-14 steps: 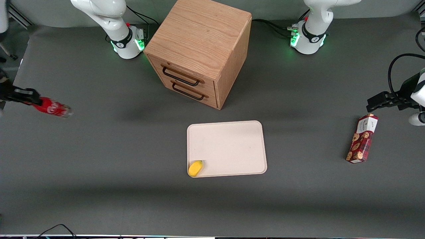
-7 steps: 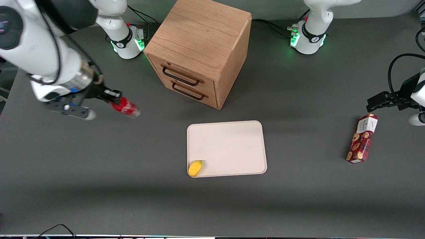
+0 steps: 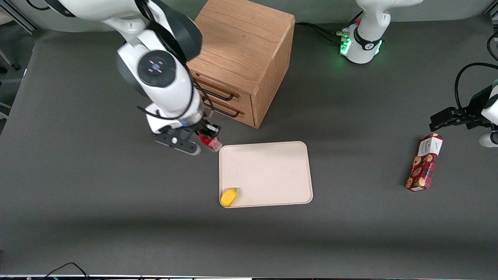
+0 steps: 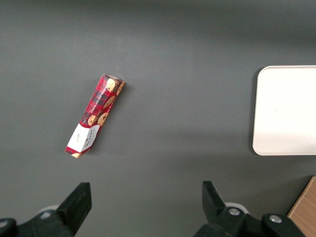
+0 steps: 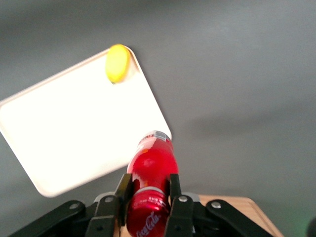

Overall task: Place coke bottle on tray
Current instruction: 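Lower the bottle onto the tray beside the yellow fruit and open the right gripper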

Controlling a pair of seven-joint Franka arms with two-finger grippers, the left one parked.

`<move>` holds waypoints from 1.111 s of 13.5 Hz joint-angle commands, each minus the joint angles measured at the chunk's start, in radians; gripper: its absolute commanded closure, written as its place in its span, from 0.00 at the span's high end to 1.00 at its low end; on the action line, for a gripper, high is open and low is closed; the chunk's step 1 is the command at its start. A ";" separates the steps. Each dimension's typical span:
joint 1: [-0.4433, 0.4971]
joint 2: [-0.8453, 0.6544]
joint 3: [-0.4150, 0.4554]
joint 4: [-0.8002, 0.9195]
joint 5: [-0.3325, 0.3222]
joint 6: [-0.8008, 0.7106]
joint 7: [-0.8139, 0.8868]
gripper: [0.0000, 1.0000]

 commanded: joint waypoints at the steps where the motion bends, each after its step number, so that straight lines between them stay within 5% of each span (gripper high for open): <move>1: 0.031 0.086 0.004 0.061 -0.082 0.078 0.091 0.00; 7: 0.048 0.178 -0.001 -0.037 -0.155 0.269 0.107 0.00; 14: 0.050 0.215 -0.004 -0.083 -0.238 0.288 0.116 0.00; 15: 0.050 0.221 -0.005 -0.083 -0.241 0.288 0.116 0.25</move>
